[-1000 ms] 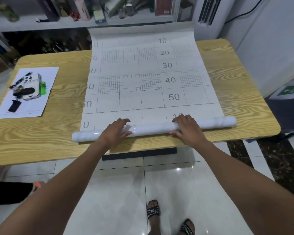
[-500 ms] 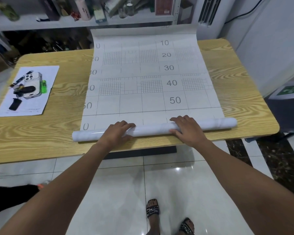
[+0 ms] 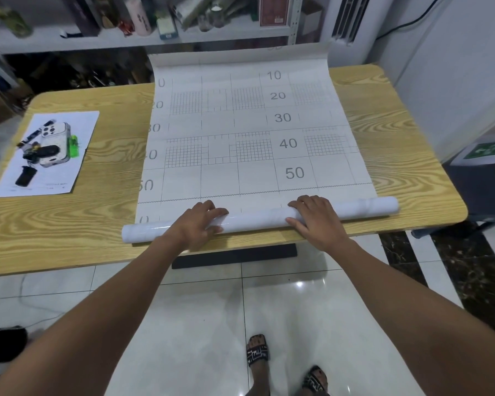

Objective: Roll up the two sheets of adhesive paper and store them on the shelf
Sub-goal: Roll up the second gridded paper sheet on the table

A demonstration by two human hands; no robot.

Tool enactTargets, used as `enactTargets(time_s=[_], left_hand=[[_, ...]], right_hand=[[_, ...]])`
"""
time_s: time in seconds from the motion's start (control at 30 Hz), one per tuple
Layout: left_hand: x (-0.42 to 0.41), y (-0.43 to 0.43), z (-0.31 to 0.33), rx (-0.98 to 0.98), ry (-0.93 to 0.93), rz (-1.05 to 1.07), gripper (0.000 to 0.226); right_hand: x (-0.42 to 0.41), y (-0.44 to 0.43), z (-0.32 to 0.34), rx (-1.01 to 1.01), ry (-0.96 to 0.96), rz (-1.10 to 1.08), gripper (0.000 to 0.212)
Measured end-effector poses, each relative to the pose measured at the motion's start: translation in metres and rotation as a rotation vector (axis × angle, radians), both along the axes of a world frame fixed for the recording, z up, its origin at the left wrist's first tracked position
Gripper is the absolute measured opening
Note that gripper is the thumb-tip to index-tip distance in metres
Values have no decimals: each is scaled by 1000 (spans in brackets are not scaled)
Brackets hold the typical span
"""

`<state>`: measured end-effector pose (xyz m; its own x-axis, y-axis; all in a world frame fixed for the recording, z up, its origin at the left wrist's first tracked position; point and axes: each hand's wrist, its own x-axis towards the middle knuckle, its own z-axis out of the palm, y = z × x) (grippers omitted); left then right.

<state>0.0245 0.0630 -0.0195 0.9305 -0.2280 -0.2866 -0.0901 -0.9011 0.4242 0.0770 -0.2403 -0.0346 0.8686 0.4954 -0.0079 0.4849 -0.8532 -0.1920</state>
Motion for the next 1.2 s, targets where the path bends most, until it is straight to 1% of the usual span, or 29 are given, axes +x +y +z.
enactTargets(time_s=[0.37,0.53,0.6,0.7,0.8,0.83,0.93,1.07,1.2], left_hand=[[-1,-1,-4,-26,47,17,37],[0,-2,-4,-31,59,39,34],[0,-2,-4,-8,37,26,35],[0,-3,-5,78,-14,-14,36],[-5,-5,-5,139,-95,-33,46],[-6,-6,-6,174,-136,-49,45],[-6,-9,-11,271,-252,-97,32],[-4,-13,-7,305,-252,-107,36],[-3,-13,-6,307,-211,-112,42]], right_hand=[[-4,-2,-1,24,-38,13,60],[-1,-1,-3,24,-100,44,53],[0,-2,-5,26,-110,48,50],[0,-2,-8,30,-117,41,50],[0,-1,-11,15,-130,37,49],[1,-1,-11,14,-135,38,49],[3,-1,-13,15,-143,34,48],[5,0,-13,10,-124,40,49],[6,2,-12,-15,-77,35,53]])
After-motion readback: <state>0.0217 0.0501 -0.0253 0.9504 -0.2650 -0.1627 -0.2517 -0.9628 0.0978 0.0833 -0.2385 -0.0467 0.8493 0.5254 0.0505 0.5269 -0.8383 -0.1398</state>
